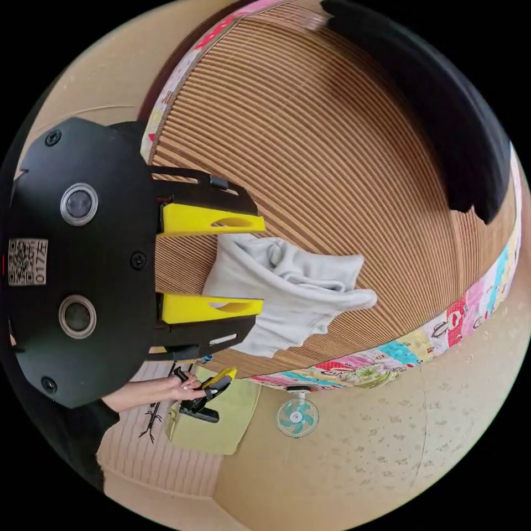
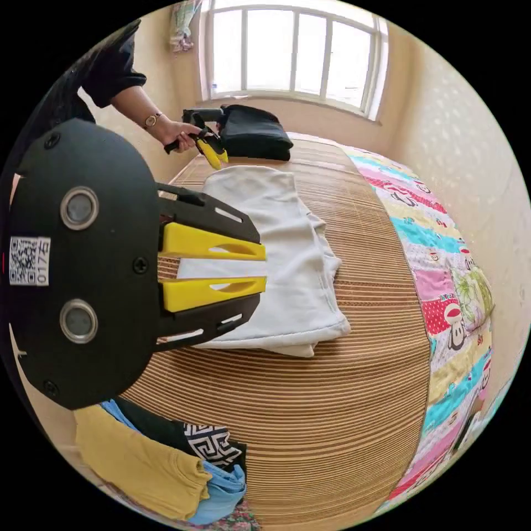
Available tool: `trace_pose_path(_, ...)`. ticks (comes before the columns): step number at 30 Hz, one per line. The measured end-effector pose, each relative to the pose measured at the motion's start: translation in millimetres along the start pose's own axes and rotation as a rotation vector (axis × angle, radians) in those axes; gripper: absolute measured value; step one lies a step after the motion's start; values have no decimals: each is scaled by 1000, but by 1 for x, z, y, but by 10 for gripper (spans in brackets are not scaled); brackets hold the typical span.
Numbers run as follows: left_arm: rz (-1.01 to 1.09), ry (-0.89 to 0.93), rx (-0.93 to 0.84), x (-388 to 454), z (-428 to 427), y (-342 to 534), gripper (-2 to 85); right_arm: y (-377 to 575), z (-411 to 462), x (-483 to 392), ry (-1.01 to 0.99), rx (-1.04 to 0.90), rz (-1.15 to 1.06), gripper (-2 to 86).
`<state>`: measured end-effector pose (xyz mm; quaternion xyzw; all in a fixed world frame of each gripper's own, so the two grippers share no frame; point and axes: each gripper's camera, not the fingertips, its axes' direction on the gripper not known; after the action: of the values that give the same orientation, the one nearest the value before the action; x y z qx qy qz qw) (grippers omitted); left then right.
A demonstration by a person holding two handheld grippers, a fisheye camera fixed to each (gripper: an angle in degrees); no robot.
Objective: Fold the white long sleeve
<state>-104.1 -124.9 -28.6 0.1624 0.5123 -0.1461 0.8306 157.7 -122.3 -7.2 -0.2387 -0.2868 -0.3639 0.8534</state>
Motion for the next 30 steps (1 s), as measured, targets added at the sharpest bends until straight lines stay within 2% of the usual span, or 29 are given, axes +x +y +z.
trace_pose_path(2,-58,-10,-24,-17,21,20,167,9,29,-35,128,9,-175,23)
trace_pose_path(5,-128,58,-34,-28,43,31,158,20,63,-68,178,-7,-380,14)
trace_pose_path(9,-304,220,21,-53,52,35,106,26,115,-66,226,-156,-456,8)
trace_pose_path(10,-370,313,69,-63,50,37,79,31,134,-53,273,-223,-454,7)
trace_pose_path(12,-365,446,155,-60,40,38,58,42,129,-36,208,-145,-482,6)
trace_pose_path(15,-27,404,153,15,14,24,52,43,118,-21,154,-138,-412,6)
trace_pose_path(17,303,272,115,111,2,25,52,48,94,-2,86,-161,-267,7)
trace_pose_path(18,386,239,103,137,4,28,52,53,85,5,59,-143,-239,7)
trace_pose_path(20,710,137,14,236,28,49,54,92,41,39,-40,-40,-119,7)
trace_pose_path(23,1034,86,-172,324,93,95,56,152,3,95,-79,-4,77,10)
trace_pose_path(27,1196,-30,-388,361,175,154,73,218,-25,160,-205,-15,263,23)
trace_pose_path(30,1105,-65,-293,345,176,166,83,254,-40,201,-360,-8,363,55)
